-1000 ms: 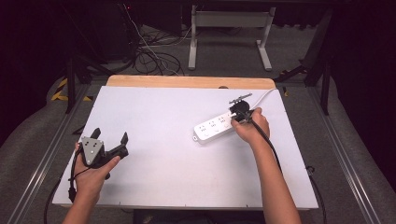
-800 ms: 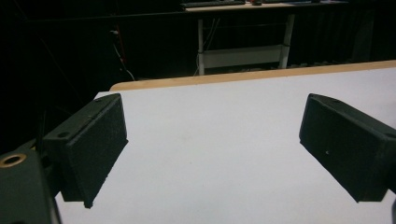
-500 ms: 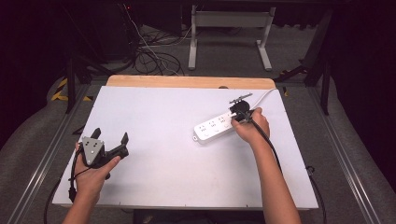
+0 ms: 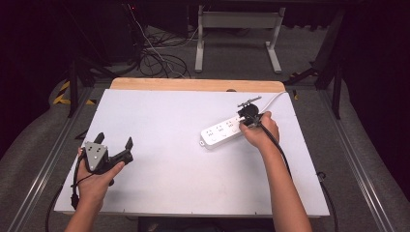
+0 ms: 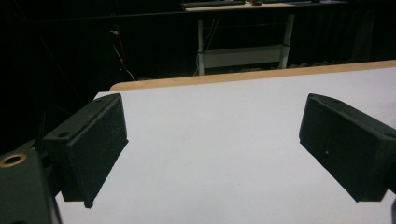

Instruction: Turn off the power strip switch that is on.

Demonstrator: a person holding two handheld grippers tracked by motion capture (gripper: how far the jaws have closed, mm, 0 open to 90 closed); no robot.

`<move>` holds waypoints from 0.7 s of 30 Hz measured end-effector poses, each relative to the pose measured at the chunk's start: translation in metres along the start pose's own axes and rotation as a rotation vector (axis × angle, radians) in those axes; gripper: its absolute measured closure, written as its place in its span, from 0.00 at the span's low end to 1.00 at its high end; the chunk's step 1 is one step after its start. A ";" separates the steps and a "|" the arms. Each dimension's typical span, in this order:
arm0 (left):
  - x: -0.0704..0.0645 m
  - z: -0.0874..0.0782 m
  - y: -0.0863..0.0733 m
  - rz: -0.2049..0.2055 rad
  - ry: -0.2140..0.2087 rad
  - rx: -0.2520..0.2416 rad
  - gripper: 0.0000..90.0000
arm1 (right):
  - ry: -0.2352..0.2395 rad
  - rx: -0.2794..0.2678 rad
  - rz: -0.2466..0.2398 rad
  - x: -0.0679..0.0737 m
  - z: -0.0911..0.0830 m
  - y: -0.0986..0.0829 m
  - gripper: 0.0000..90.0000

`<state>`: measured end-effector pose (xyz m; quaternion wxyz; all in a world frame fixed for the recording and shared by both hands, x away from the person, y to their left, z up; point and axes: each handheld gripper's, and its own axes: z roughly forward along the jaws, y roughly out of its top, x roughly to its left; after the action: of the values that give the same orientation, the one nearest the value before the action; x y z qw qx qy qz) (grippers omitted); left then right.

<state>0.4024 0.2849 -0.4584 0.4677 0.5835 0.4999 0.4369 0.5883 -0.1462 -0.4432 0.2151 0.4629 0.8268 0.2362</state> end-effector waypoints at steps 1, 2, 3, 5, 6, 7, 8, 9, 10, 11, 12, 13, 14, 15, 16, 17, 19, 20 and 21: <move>0.000 0.000 0.000 -0.001 0.001 0.000 0.09 | 0.002 -0.002 0.001 0.000 0.000 0.000 1.00; 0.000 0.000 0.000 -0.001 0.001 0.000 0.09 | 0.001 -0.005 -0.001 0.000 0.000 0.000 1.00; 0.000 0.000 0.000 -0.002 0.001 0.000 0.09 | 0.000 -0.006 -0.001 0.000 0.001 0.000 1.00; 0.000 0.000 0.000 -0.002 0.003 0.000 0.09 | -0.005 -0.006 -0.005 0.000 0.001 0.001 1.00; 0.001 0.000 0.000 -0.002 0.002 0.000 0.09 | -0.008 -0.005 -0.009 0.001 0.001 0.001 1.00; 0.001 0.000 0.000 -0.003 0.001 -0.002 0.09 | -0.008 -0.005 -0.009 0.001 0.001 0.001 1.00; 0.000 0.000 0.000 -0.004 0.002 -0.003 0.09 | -0.005 -0.005 -0.006 0.000 0.001 0.001 1.00; 0.001 0.000 0.000 -0.005 0.003 -0.004 0.09 | -0.003 -0.006 -0.005 0.000 0.001 0.001 1.00; 0.001 0.000 0.000 -0.005 0.002 -0.004 0.09 | -0.003 -0.006 -0.005 0.000 0.001 0.001 1.00; 0.001 0.000 0.000 -0.006 0.002 -0.003 0.09 | -0.004 -0.006 -0.005 0.000 0.001 0.001 1.00; 0.001 0.000 0.000 -0.006 0.003 -0.002 0.09 | -0.006 -0.003 -0.006 0.001 0.001 0.001 1.00; 0.001 0.000 0.000 -0.005 0.003 0.000 0.09 | -0.006 -0.002 -0.006 0.001 0.001 0.002 1.00; 0.001 0.001 0.000 -0.006 0.003 -0.001 0.09 | -0.005 -0.001 -0.006 0.001 0.001 0.002 1.00; 0.001 0.000 0.000 -0.006 0.002 0.002 0.09 | -0.003 0.000 -0.003 0.000 0.001 0.002 1.00; 0.001 0.000 0.000 -0.006 0.003 0.000 0.09 | 0.002 0.001 0.003 -0.001 0.001 0.002 1.00; 0.001 0.000 0.000 -0.005 0.003 0.002 0.09 | 0.006 0.001 0.007 -0.001 0.001 0.002 1.00; 0.001 0.001 0.000 -0.004 0.004 0.003 0.09 | 0.007 0.001 0.007 -0.001 0.001 0.002 1.00; 0.001 0.001 0.000 -0.004 0.005 0.001 0.09 | 0.003 0.002 0.000 -0.001 0.001 0.002 1.00; 0.001 0.001 -0.001 -0.006 0.007 0.000 0.09 | 0.001 0.003 -0.004 -0.001 0.001 0.002 1.00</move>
<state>0.4033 0.2861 -0.4591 0.4672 0.5807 0.5033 0.4373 0.5907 -0.1454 -0.4426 0.2147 0.4614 0.8282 0.2347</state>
